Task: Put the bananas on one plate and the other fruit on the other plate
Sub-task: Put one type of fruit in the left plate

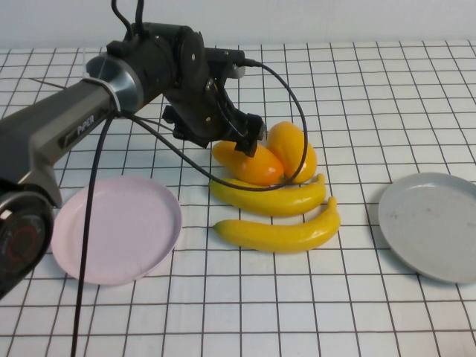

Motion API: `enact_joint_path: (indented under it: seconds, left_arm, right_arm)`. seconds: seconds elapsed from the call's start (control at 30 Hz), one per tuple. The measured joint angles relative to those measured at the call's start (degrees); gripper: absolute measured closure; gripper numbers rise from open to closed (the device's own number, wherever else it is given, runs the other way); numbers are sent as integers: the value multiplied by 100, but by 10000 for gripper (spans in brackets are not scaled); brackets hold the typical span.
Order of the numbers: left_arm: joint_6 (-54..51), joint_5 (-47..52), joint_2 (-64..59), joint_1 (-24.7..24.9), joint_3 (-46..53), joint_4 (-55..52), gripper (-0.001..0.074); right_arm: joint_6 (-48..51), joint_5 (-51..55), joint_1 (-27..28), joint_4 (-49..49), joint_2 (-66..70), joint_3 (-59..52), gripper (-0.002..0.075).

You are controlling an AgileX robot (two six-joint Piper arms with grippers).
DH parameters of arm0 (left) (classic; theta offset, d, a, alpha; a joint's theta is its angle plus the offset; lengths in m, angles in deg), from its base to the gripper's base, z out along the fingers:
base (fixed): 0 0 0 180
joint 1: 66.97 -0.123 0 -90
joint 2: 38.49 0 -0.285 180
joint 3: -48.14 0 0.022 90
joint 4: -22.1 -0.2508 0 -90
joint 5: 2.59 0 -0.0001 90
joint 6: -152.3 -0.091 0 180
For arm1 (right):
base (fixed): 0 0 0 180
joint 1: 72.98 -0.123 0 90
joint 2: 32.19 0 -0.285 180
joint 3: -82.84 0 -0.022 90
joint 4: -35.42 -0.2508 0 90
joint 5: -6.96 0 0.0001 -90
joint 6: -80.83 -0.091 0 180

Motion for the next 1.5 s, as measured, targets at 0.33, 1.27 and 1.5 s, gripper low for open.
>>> enact_joint_path:
  seconds: [0.33,1.27,1.5]
  left_arm:
    - [-2507,-103,0,0,0,-24,86]
    - [-8790,-121,-270,0,-22,213,126]
    - [-9131,-377,-432,0,-54,403,126]
  right_arm:
    - [0,0,0,0,0,0,742]
    - [0,0,0,0,0,0,742]
    - [0,0,0,0,0,0,742]
